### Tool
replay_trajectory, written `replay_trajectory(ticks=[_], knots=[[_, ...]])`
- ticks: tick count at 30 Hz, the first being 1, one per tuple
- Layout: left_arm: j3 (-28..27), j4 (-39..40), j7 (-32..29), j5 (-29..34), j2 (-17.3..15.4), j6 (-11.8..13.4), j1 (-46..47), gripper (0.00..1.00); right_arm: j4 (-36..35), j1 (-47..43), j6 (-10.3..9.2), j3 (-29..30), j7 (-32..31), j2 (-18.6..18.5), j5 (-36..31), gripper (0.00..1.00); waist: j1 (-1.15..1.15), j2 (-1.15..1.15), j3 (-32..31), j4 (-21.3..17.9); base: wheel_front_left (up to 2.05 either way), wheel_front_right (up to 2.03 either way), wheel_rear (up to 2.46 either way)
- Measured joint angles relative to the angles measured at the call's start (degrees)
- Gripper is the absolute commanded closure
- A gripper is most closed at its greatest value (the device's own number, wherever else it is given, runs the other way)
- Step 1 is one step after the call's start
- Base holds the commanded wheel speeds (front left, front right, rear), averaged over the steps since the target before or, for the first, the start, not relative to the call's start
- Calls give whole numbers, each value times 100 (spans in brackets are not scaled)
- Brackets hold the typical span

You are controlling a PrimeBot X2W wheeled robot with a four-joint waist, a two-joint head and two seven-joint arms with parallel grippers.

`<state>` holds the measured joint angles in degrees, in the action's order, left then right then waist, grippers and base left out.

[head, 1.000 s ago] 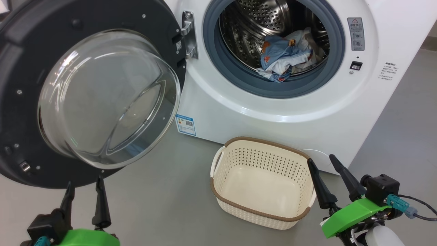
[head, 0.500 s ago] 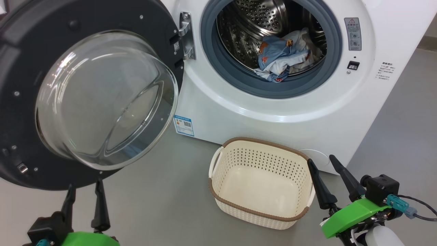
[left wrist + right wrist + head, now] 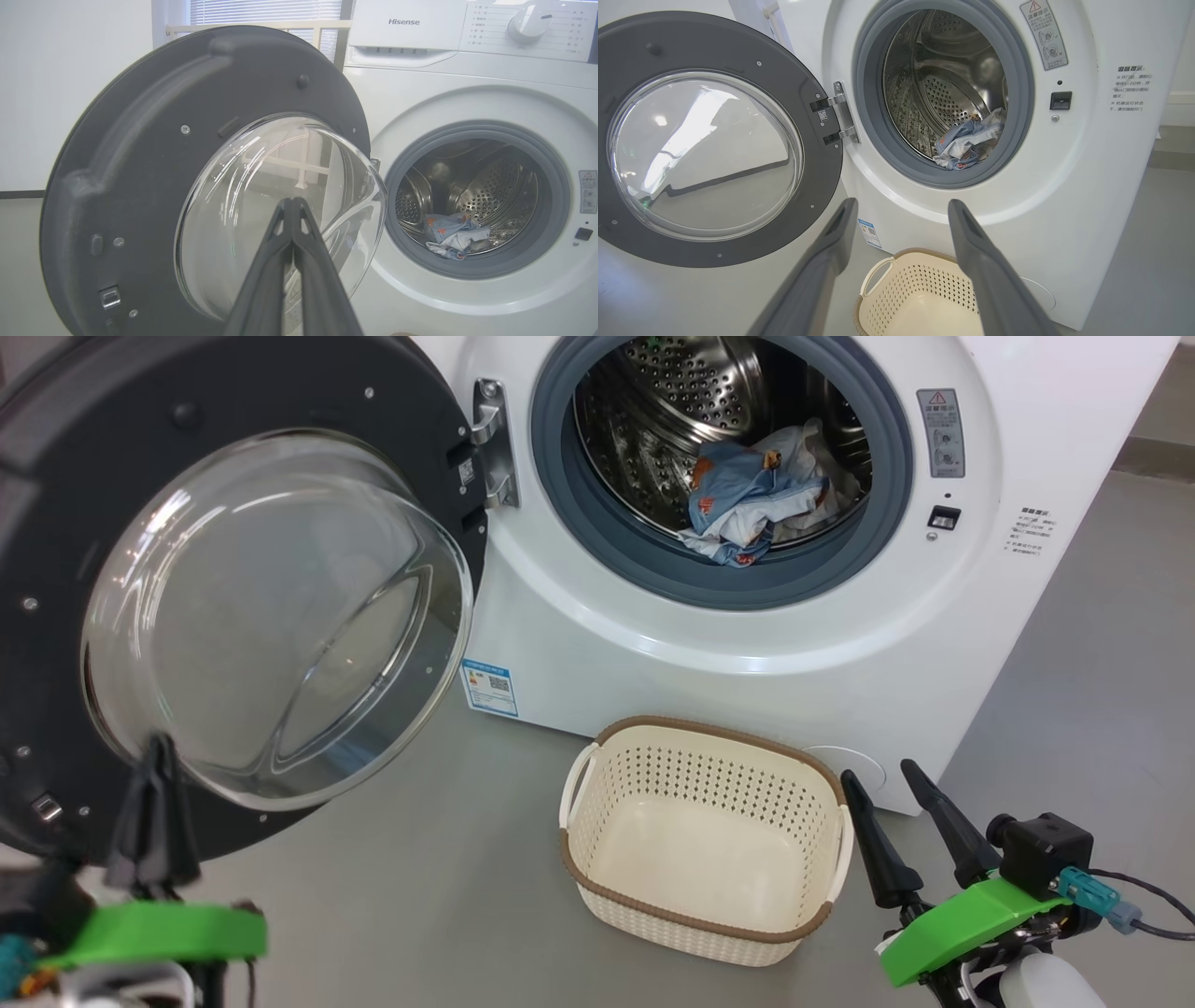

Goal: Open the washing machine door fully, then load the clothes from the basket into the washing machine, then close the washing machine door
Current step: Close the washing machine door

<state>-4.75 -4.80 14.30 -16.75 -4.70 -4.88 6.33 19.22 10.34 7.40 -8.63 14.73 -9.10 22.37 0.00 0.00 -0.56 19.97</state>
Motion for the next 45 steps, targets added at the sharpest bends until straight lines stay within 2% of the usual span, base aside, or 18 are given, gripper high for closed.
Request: replay_trajectory(ticks=[4,12,19,24,29,35,40,45], knots=[[-62,325,-268,-442,-296,-119,527,100,-1,0,0,0,0,-5,0,0,0,0,8,1,0,0,0],[-733,381,-708,-2132,-962,-220,1577,100,-2,0,0,-48,0,-32,0,0,0,0,46,-89,0,0,0],[-1674,-633,-991,-3894,-1530,-221,2246,100,9,3,0,-105,0,-123,0,0,0,0,122,-264,0,0,0],[-2059,-1635,-1354,-4777,-1870,-221,2485,100,34,7,0,-134,-1,-210,0,0,0,0,165,-403,0,0,0],[-2364,-2759,-1642,-5331,-2041,-220,2681,100,52,7,0,-148,0,-302,0,0,0,0,162,-508,0,0,0],[-2640,-3908,-1792,-5532,-2491,-216,2954,100,54,13,0,-215,-1,-371,0,0,0,0,167,-683,0,0,0],[-2721,-4651,-1846,-5610,-2640,-216,3106,100,54,34,0,-236,-1,-446,0,0,0,0,205,-850,0,0,0],[-2769,-5038,-1886,-5671,-2753,-219,3188,100,49,40,0,-260,-1,-485,0,0,0,0,263,-976,0,0,0]])
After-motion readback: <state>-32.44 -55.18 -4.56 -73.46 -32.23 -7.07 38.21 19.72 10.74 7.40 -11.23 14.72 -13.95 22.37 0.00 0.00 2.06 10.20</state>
